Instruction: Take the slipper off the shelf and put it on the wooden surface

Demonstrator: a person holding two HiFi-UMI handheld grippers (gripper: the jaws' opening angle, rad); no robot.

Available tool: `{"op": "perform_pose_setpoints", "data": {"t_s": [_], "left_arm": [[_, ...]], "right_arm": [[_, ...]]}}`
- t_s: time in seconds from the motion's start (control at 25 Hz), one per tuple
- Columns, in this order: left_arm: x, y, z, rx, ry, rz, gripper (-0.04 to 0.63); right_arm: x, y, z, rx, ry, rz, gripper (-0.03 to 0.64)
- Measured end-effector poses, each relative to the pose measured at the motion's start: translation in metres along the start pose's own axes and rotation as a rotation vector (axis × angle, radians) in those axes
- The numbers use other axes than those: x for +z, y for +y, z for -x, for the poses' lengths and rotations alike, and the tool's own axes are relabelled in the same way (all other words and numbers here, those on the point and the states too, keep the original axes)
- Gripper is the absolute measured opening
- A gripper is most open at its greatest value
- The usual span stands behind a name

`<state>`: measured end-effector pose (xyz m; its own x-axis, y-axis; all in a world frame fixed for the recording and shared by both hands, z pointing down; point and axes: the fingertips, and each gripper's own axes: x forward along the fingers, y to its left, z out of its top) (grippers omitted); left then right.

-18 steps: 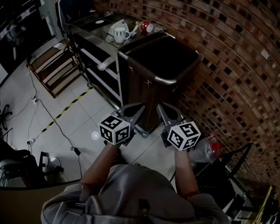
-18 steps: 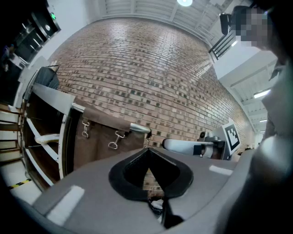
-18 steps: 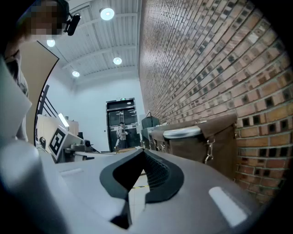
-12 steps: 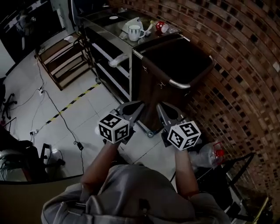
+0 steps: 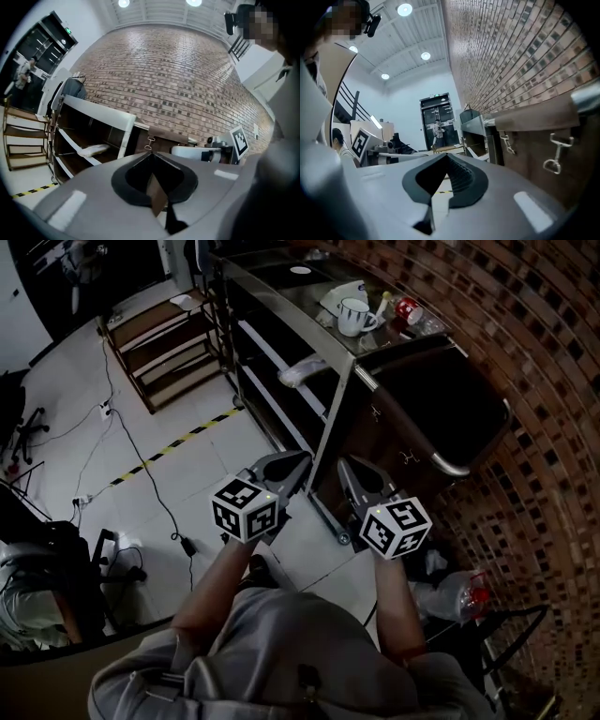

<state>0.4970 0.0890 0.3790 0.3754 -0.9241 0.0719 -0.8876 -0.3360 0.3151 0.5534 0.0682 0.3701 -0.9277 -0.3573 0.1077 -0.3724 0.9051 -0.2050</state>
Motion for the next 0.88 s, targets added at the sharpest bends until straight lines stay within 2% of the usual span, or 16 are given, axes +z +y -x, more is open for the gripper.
{"op": "perform_pose_setpoints", "data": {"t_s": [0.28, 0.52, 0.88], "left_arm": [[0.02, 0.089, 0.028, 0.033, -0.023, 0.036, 0.005], [0.028, 0.141, 0.047, 0.039, -0.027, 0.058, 0.005], [0.035, 0.207, 0.046, 0.068, -0.022, 0.076, 0.005]], "right_arm": [[-0.001, 0.022, -0.095, 0.016, 0.051, 0.009, 0.0], [-0.004, 0.039, -0.152, 0.005, 0.083, 0.026, 0.0], [-0.008, 0.022, -0.215, -0.024, 0.102, 0.015, 0.0]]}}
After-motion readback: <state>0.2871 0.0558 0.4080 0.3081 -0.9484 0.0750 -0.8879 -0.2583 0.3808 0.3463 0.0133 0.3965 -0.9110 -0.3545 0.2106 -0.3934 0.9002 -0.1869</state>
